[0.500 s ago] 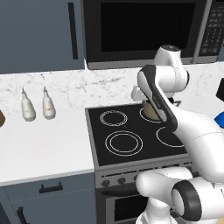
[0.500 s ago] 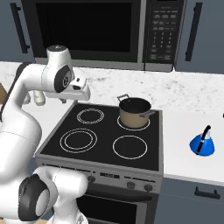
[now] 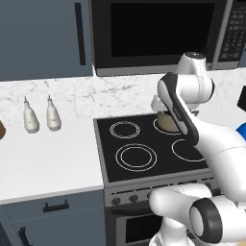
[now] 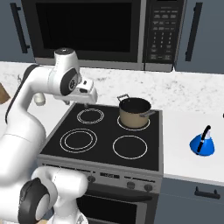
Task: Pick the kettle from the counter and place it on a stove burner. Then turn the burner on.
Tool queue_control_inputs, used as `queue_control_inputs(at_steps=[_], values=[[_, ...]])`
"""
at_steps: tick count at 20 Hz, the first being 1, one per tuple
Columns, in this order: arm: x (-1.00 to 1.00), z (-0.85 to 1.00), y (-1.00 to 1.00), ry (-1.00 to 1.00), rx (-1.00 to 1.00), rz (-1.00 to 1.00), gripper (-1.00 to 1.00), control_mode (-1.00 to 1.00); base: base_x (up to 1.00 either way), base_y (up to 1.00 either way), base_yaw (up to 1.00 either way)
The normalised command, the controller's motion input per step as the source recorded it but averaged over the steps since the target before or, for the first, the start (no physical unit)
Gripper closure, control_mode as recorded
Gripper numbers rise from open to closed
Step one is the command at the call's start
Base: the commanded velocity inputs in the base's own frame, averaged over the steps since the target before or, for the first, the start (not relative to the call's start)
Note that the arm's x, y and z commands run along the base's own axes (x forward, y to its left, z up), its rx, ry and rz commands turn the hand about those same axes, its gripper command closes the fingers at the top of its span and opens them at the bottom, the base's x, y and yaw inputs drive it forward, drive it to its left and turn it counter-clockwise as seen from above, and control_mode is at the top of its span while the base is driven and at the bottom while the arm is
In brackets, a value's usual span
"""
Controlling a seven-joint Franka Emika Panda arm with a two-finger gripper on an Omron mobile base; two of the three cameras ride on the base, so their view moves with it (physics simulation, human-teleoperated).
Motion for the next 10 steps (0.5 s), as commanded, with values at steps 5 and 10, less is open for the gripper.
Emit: queue_control_inputs(at_steps=[5,10], values=[[-0.15,-0.14,-0.42,-0.01,0.0,-0.06,-1.0,-1.0,0.0,0.0,0.0],[-0.34,-0.26,-0.43,-0.09,0.0,-0.08,-1.0,-1.0,0.0,0.0,0.0]])
